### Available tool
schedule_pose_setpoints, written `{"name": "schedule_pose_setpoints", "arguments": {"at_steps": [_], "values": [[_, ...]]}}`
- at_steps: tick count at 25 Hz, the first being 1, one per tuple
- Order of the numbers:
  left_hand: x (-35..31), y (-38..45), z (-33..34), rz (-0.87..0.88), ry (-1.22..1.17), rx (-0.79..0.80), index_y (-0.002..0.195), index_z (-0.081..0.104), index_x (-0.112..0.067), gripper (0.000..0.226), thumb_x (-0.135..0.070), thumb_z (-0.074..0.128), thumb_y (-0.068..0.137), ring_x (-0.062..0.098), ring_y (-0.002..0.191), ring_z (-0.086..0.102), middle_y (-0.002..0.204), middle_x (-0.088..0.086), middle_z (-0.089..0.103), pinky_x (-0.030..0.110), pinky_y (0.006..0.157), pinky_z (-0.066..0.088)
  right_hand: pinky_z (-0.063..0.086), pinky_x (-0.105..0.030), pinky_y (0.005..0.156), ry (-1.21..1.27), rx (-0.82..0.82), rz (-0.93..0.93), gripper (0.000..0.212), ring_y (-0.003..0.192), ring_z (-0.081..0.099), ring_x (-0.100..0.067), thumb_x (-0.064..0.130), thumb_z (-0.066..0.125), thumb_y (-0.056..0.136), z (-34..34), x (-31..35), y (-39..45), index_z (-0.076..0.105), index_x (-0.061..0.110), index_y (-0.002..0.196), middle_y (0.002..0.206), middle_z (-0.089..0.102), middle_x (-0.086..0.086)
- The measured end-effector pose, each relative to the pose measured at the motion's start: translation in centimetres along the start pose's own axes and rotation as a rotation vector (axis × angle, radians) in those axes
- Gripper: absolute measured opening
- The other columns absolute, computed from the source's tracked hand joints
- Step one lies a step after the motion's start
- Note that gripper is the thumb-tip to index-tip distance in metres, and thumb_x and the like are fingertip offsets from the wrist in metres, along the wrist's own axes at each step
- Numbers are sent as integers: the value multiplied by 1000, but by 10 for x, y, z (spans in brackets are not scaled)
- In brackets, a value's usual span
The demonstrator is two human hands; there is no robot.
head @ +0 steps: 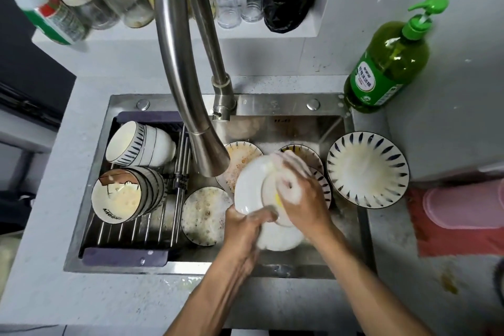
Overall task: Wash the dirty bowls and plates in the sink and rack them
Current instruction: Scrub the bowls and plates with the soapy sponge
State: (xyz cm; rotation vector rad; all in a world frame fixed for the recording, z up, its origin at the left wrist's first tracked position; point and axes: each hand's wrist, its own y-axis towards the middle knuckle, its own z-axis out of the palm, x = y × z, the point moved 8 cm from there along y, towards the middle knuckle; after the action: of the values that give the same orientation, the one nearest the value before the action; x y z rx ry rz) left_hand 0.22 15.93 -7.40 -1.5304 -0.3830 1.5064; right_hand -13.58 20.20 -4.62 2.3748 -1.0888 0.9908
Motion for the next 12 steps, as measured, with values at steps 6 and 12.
{"name": "schedule_pose_setpoints", "arguments": {"at_steps": [6, 12], "values": [[-1, -7, 0, -34, -26, -7, 87, 69, 7, 33, 13, 68, 55, 31, 75, 71, 82, 18, 75, 42, 56, 58, 47, -39, 98, -21, 72, 40, 39, 118, 57, -29, 34, 44, 90, 2, 2, 5, 64, 12, 116, 125, 63, -8], [-2, -8, -1, -28, -53, -28, 84, 69, 3, 31, 13, 67, 55, 23, 64, 72, 74, 11, 75, 41, 53, 58, 46, -41, 100, -55, 73, 19, 47, 118, 57, -25, 40, 42, 87, -1, -3, 8, 65, 16, 120, 129, 62, -3]]}}
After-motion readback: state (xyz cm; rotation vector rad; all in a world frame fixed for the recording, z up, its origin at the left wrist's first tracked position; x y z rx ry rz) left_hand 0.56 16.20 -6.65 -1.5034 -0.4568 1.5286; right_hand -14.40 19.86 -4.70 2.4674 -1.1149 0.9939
